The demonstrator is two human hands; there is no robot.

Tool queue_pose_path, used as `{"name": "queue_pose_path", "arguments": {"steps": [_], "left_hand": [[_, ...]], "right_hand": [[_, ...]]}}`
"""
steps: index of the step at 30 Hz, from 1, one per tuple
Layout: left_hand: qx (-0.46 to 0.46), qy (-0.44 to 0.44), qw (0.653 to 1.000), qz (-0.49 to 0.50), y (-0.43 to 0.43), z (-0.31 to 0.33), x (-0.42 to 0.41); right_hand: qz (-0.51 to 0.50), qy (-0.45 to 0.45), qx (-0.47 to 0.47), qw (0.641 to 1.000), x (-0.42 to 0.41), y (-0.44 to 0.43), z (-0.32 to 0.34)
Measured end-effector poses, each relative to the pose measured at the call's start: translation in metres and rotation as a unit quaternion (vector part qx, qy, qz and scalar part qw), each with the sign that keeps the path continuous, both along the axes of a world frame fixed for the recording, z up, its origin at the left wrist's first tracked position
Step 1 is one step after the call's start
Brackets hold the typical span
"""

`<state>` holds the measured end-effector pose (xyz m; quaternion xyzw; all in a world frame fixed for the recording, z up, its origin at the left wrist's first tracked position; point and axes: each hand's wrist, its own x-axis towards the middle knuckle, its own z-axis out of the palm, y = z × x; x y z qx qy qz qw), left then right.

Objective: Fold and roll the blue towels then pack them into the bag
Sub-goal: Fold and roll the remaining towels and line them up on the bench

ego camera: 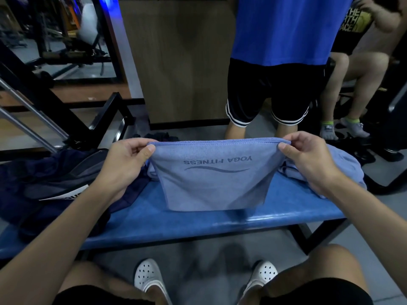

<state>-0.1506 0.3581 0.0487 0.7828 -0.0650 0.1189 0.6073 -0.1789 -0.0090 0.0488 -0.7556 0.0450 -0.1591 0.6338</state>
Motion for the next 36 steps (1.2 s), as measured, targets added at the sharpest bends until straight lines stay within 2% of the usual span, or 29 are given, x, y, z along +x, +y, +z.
{"name": "queue_pose_path", "arguments": {"steps": [10,15,25,28,31,36], "left_hand": [[0.020,0.003,1.000,0.005,0.005,0.003,-0.003],[0.022,0.035,0.999,-0.003,0.006,0.006,-0.007],[-0.029,0.179,0.982,-0.051,0.015,0.005,-0.011],[-0.036,0.172,0.984,-0.039,0.011,0.000,-0.003],[-0.040,0.144,0.989,-0.020,0.004,0.001,0.007],[-0.065,0.051,0.997,-0.006,-0.003,0.016,0.016]], "right_hand": [[-0.005,-0.017,-0.037,0.999,-0.007,0.000,0.010],[-0.010,-0.014,-0.028,0.999,-0.012,-0.002,0.010],[0.133,0.075,-0.006,0.988,-0.013,-0.023,-0.010],[0.131,0.091,0.006,0.987,-0.004,-0.019,-0.012],[0.073,0.089,-0.028,0.993,0.009,-0.014,-0.012],[0.019,-0.025,-0.091,0.995,0.021,-0.003,0.007]]}}
